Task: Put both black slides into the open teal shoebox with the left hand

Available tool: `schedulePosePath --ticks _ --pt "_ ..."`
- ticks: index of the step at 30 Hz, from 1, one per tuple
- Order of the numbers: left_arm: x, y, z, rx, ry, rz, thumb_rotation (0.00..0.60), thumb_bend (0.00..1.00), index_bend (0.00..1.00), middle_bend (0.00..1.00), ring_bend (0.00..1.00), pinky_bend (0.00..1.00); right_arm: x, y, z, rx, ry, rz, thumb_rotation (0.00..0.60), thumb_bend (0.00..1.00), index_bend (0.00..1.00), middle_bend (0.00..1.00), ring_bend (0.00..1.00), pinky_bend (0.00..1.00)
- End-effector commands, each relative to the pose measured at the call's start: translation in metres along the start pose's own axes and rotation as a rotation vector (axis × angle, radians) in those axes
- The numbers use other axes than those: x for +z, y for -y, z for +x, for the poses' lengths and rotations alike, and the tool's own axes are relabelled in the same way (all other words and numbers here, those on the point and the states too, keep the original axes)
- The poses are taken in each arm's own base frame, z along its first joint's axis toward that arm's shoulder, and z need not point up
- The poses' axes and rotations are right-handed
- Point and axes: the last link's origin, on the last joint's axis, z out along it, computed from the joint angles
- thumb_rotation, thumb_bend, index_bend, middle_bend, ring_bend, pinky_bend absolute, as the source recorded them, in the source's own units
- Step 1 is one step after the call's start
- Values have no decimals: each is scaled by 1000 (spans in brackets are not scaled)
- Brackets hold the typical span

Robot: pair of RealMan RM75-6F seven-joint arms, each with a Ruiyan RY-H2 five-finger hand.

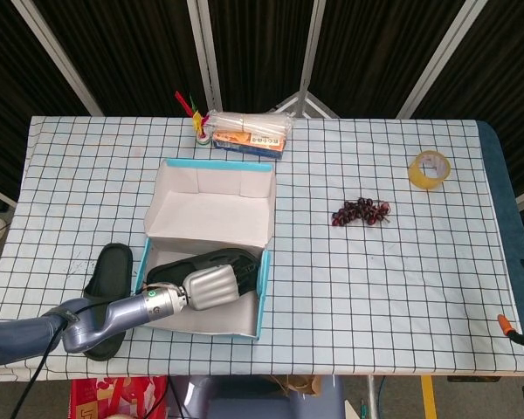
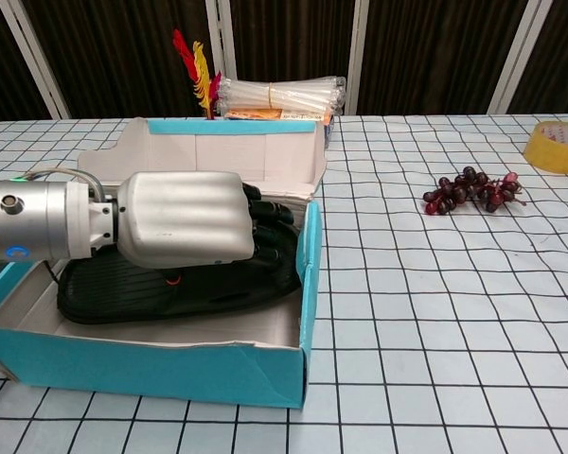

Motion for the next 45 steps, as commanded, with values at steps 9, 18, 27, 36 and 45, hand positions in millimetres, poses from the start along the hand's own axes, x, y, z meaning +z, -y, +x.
schedulePosePath --ticks 9,18,27,36,45 --pt "4 -3 -5 -13 32 -3 600 382 551 459 143 395 1 -1 0 -2 1 -6 600 306 31 115 186 127" --pt "2 -5 -11 -15 57 -3 600 378 531 455 143 396 1 -1 0 -1 0 -7 600 306 31 115 186 127" --pt "1 3 -3 7 27 30 600 352 388 375 96 361 1 -1 0 0 -2 -6 600 306 31 115 186 127" --pt "-3 9 -2 61 107 27 600 205 198 127 0 237 0 -2 0 4 0 -7 600 306 31 115 186 127" --pt "-5 9 2 107 165 32 600 96 128 35 0 201 1 -3 0 7 3 -9 600 306 31 115 186 127"
